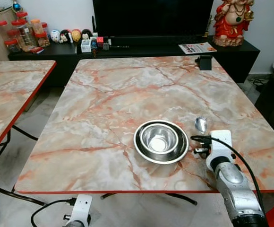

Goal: Setting the table

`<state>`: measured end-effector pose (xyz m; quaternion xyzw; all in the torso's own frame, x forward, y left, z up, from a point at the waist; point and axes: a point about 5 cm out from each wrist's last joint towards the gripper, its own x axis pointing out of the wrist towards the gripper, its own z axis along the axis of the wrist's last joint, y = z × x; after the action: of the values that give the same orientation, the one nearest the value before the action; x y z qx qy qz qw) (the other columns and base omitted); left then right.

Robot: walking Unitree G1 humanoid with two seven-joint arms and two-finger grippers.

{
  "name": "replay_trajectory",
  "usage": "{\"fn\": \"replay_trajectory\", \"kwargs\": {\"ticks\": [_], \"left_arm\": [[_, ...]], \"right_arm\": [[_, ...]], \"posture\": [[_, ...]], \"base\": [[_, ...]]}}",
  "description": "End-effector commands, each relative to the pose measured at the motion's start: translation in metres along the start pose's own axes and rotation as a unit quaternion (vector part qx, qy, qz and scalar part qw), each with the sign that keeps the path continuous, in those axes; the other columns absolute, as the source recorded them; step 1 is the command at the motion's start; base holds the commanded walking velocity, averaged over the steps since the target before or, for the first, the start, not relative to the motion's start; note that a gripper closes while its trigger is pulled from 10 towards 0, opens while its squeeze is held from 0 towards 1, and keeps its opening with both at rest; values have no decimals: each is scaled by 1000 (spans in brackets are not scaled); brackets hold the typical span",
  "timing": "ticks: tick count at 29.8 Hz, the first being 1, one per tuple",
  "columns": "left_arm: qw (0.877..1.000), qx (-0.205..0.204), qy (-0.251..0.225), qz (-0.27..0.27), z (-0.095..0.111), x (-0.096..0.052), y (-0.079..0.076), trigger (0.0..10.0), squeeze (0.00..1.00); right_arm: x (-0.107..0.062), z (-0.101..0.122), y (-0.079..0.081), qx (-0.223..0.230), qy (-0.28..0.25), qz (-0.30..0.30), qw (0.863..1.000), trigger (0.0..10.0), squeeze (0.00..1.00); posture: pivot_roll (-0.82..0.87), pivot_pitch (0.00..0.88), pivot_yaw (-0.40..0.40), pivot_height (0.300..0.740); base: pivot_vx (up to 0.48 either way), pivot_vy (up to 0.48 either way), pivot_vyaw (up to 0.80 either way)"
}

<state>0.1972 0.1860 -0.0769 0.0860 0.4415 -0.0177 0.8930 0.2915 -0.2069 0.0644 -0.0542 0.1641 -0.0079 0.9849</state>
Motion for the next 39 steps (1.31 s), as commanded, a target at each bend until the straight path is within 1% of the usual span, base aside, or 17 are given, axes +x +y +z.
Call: {"fn": "replay_trajectory", "kwargs": {"ticks": [1, 9, 16, 18, 26, 27, 28, 29, 30, 31, 32, 33, 39], "left_arm": [[1000, 6, 7, -2, -1, 0, 2, 10000, 0], [1000, 3, 9, -2, -2, 0, 2, 10000, 0], [1000, 2, 10, -3, -2, 0, 2, 10000, 0], [1000, 2, 10, -4, -2, 0, 2, 10000, 0], [1000, 1, 10, -5, -2, 0, 2, 10000, 0], [1000, 1, 11, -5, -2, 0, 2, 10000, 0], [1000, 1, 11, -5, -2, 0, 2, 10000, 0], [1000, 1, 11, -5, -2, 0, 2, 10000, 0], [1000, 0, 10, -5, -1, 0, 2, 10000, 0], [1000, 1, 10, -5, -1, 0, 2, 10000, 0], [1000, 1, 10, -5, -1, 0, 3, 10000, 0], [1000, 1, 10, -5, -1, 0, 3, 10000, 0], [1000, 3, 10, -3, 0, 0, 4, 10000, 0]], "right_arm": [[-1, 2, 4, -1, -2, 7, 1000, 10000, 0], [-2, -1, 8, 5, 6, 8, 1000, 10000, 0], [-2, -3, 6, 7, 9, -3, 1000, 10000, 0], [-1, -3, 3, 10, 9, -14, 1000, 10000, 0], [-1, -3, 2, 10, 10, -16, 1000, 10000, 0], [-1, -3, 2, 11, 10, -16, 1000, 10000, 133], [0, -3, 3, 12, 10, -15, 1000, 10000, 412], [0, -2, 3, 12, 9, -15, 1000, 10000, 643], [0, -2, 3, 12, 9, -15, 1000, 10000, 757], [0, -2, 3, 13, 8, -14, 1000, 10000, 933], [0, -2, 3, 13, 8, -14, 1000, 10000, 933], [0, -2, 4, 14, 8, -13, 1000, 10000, 1000], [0, -2, 4, 16, 7, -14, 1000, 10000, 1000]], "posture": [[-82, 0, 16, 728], [-80, 0, 16, 728], [-79, 0, 18, 728], [-80, 0, 19, 728], [-79, 0, 18, 728], [-76, 0, 18, 728], [-76, 0, 18, 728], [-75, 0, 18, 728], [-74, 0, 20, 728], [-74, 0, 20, 728], [-74, 0, 20, 728], [-72, 0, 20, 728], [-73, 0, 25, 728]], "base": [[0, 0, 0], [0, 0, 0], [0, 0, 0], [0, 0, 0], [0, 0, 0], [0, 0, 0], [0, 0, 0], [0, 0, 0], [0, 0, 0], [0, 0, 0], [0, 0, 0], [0, 0, 0], [0, 0, 0]]}}
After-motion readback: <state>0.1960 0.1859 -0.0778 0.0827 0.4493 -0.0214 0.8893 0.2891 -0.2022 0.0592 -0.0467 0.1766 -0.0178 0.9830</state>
